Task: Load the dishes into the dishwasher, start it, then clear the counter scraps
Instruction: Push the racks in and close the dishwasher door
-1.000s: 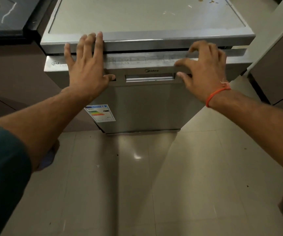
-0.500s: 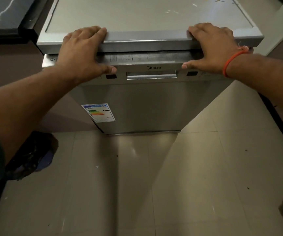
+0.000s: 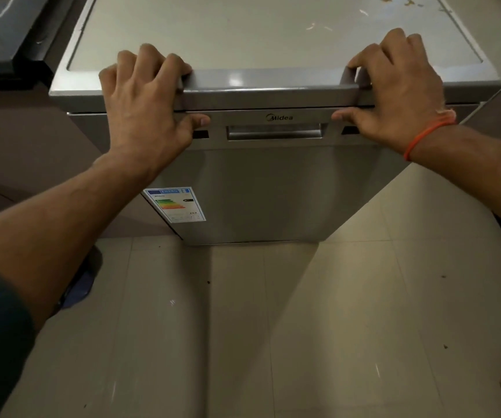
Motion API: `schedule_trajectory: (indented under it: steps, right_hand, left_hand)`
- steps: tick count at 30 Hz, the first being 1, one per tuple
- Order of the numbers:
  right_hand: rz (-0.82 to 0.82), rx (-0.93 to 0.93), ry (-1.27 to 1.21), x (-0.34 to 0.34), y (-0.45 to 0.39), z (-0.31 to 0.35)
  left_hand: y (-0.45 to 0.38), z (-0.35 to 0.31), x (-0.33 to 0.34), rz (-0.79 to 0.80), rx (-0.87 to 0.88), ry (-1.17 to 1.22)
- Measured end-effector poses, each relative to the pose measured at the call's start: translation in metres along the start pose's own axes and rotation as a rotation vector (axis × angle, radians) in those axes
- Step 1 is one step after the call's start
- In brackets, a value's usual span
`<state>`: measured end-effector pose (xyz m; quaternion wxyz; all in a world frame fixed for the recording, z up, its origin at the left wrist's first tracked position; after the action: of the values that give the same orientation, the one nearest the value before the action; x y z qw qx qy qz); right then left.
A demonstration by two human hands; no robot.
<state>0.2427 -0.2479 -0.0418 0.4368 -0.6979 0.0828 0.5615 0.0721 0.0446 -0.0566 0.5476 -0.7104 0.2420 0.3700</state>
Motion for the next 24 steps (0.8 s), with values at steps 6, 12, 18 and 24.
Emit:
schedule_trajectory:
  steps: [6,12,18,24]
  right_hand:
    - [-0.014,0.022,-0.040,0.001,0.000,-0.002]
    - [-0.007,0.031,-0.027,-0.001,0.002,0.005]
    - [-0.013,0.050,0.018,-0.003,0.008,0.014]
    - [0.025,0.064,0.103,-0.006,0.007,0.025]
  left_hand:
    - [0.004,-0.003,0.004,-0.023,-0.030,0.023]
    - [0.007,-0.002,0.003,-0.033,-0.045,0.034]
    - [0.009,-0.006,0.001,-0.026,-0.062,0.033]
    - [0.007,-0.009,-0.001,-0.007,-0.062,-0.001]
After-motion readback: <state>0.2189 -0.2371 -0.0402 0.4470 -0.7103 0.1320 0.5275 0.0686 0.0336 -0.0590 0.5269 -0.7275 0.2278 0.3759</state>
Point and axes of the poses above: each hand's wrist, its own y-axis away from the middle knuckle, its own x-axis out of the palm, z = x × y, the point moved 1 cm from there along -y, towards the middle knuckle, and after that the axes turned 10 degrees about -z, right-handed, at the moved point
